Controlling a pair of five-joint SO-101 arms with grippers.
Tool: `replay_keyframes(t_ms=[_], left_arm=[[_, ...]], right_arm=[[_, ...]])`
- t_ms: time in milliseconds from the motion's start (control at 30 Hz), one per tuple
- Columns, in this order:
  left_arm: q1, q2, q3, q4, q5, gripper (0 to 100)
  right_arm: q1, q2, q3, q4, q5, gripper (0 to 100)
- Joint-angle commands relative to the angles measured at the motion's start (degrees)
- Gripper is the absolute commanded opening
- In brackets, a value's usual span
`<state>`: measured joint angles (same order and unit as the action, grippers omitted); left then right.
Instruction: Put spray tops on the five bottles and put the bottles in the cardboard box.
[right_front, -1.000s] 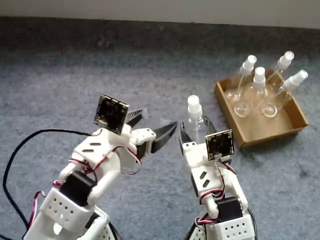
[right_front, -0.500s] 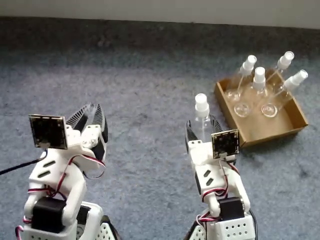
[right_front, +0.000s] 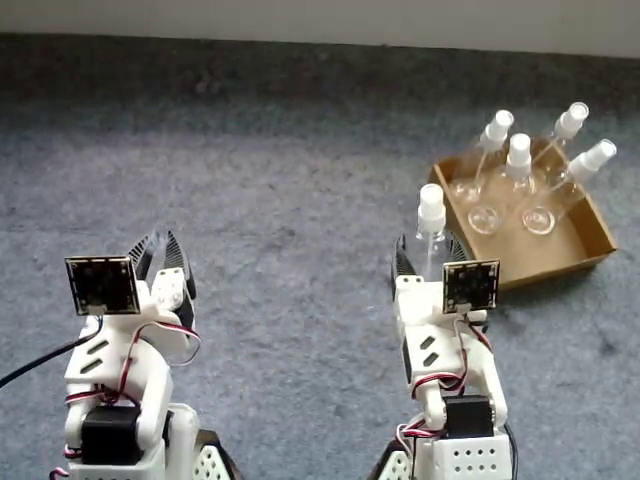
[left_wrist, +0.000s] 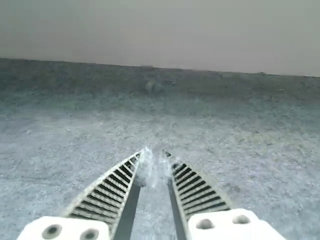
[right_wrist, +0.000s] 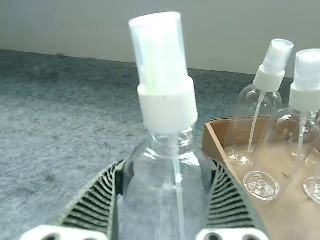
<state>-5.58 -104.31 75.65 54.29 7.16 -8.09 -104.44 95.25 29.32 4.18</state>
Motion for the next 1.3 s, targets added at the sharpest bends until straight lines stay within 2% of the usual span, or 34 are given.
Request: replay_keyframes(t_ms=[0,267,467,733,1100,1267], left_arm=[[-1.98,-0.48,3.47,0.26,-0.7,1],[-1.71,-0.48,14.29,0.26,-0.62,1],[-1.8,-0.48,18.51,0.35,-0.62,1],[-1.8,-0.48,21.32,0.44,-0.62,1],[-1.98,-0.31,21.41,0.53,-0.7,1],[-1.89,-0.22,21.41,1.76,-0.79,1]], right_arm=[[2.07,-0.75,-3.91,-0.4,-0.62,7.0],[14.55,-0.75,-10.86,-0.57,-0.26,7.0],[22.46,-0.13,-12.88,-15.78,-0.18,7.0],[23.08,2.42,-13.14,-16.4,-0.18,7.0],[23.87,30.02,-25.19,-17.1,-0.53,7.0],[26.42,37.14,-25.45,-29.85,-0.53,7.0]])
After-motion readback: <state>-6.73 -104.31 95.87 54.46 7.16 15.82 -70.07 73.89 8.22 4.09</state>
